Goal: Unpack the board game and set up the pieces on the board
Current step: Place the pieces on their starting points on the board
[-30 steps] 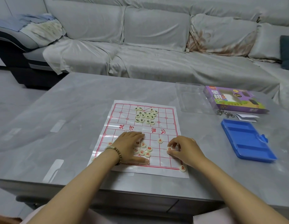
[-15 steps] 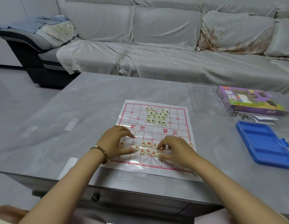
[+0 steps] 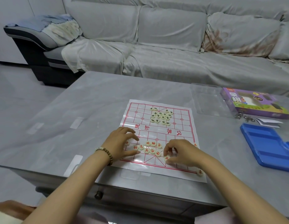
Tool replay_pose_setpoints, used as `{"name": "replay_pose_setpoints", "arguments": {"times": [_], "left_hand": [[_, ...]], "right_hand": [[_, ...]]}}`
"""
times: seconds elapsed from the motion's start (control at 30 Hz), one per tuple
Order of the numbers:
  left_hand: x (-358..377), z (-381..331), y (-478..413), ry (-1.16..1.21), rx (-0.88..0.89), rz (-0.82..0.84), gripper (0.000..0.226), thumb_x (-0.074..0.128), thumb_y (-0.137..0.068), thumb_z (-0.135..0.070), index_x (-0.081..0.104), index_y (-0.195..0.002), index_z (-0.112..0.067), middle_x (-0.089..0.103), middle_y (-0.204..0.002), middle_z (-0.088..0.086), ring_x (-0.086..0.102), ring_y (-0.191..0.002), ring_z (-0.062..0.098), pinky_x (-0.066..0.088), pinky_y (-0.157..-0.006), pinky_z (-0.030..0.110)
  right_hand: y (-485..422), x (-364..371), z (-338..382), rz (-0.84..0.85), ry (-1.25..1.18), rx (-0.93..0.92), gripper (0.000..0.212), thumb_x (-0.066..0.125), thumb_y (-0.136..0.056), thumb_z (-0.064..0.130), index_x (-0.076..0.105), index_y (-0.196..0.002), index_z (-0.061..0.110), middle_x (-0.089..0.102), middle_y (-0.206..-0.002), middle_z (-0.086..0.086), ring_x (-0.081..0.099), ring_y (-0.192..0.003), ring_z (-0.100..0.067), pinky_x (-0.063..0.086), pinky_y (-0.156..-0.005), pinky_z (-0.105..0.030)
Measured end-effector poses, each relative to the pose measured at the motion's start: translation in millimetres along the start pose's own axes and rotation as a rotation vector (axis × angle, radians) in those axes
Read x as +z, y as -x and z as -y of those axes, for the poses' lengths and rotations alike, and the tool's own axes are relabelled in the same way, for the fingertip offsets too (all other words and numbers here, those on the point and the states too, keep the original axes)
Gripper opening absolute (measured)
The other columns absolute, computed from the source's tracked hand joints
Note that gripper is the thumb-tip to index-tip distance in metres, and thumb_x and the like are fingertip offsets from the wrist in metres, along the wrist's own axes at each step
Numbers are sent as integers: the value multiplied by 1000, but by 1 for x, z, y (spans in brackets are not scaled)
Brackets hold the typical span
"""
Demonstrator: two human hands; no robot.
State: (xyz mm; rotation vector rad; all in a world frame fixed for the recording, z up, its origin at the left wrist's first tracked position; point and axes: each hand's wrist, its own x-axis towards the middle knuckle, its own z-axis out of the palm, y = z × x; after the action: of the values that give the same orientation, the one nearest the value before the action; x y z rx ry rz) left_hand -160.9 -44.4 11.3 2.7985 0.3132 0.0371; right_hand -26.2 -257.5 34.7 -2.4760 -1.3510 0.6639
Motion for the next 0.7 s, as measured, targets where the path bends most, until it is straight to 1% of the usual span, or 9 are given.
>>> {"name": "replay_pose_setpoints", "arguments": {"times": [0.07, 0.17, 0.3, 0.37, 0.43, 0.5, 0.53, 0.6, 0.7], "left_hand": [[0, 0, -1, 44, -23, -14, 48, 58, -80, -58, 55, -122, -35, 42, -141, -9, 32, -131, 11, 30, -109, 32], [1, -2, -4, 64, -41, 2, 51, 55, -80, -59, 54, -125, -33, 42, -141, -9, 33, -131, 11, 31, -108, 32], [6, -10, -8, 66, -12, 56, 61, 52, -85, -58, 40, -138, -30, 35, -147, -8, 29, -135, 11, 28, -112, 32], [10, -20, -10, 102, 14, 92, 68, 49, -87, -56, 29, -145, -28, 28, -152, -9, 26, -139, 11, 25, -113, 31], [15, -31, -11, 147, 30, 138, 73, 44, -88, -58, 19, -148, -26, 20, -155, -8, 22, -141, 12, 23, -114, 31], [21, -40, -12, 127, 65, 205, 74, 34, -89, -61, 11, -149, -25, 9, -157, -8, 12, -144, 11, 16, -116, 31], [25, -43, -12, 108, 81, 232, 73, 30, -90, -62, 9, -150, -26, 5, -158, -9, 7, -145, 10, 11, -117, 31], [30, -48, -12, 74, 109, 264, 70, 23, -91, -62, 7, -150, -27, 0, -158, -9, 0, -145, 10, 5, -118, 31], [33, -55, -9, 22, 157, 287, 67, 19, -93, -59, 9, -150, -25, -1, -158, -7, -2, -145, 12, 5, -119, 33]], "right_hand": [[1, -1, -3, 10, -2, 2, 16, 73, -79, 29, 62, -91, 33, 58, -97, 11, 50, -83, -6, 37, -68, -12], [0, 0, -5, 12, -4, 3, 17, 73, -79, 31, 62, -92, 32, 57, -97, 11, 51, -86, -7, 39, -70, -14], [-1, -3, -9, 0, -6, -6, 18, 72, -80, 35, 65, -95, 31, 57, -99, 10, 52, -89, -9, 44, -76, -20], [-5, -9, -11, -76, -111, 1, 17, 73, -79, 36, 64, -93, 33, 58, -98, 9, 52, -87, -10, 45, -74, -20], [-13, -15, -14, -222, -229, 25, 15, 74, -77, 34, 65, -89, 31, 59, -94, 10, 52, -81, -10, 44, -68, -18], [-23, -18, -18, -352, -341, 59, 15, 76, -77, 32, 67, -88, 27, 62, -89, 9, 52, -75, -9, 43, -64, -15], [-28, -18, -21, -386, -388, 75, 15, 76, -77, 32, 68, -87, 24, 63, -87, 9, 52, -73, -10, 43, -62, -14], [-39, -18, -25, -404, -423, 105, 16, 76, -77, 32, 70, -87, 21, 65, -85, 8, 54, -75, -11, 42, -63, -16], [-52, -15, -27, -392, -419, 133, 19, 75, -77, 33, 69, -88, 20, 65, -85, 6, 54, -74, -9, 39, -62, -17]]}}
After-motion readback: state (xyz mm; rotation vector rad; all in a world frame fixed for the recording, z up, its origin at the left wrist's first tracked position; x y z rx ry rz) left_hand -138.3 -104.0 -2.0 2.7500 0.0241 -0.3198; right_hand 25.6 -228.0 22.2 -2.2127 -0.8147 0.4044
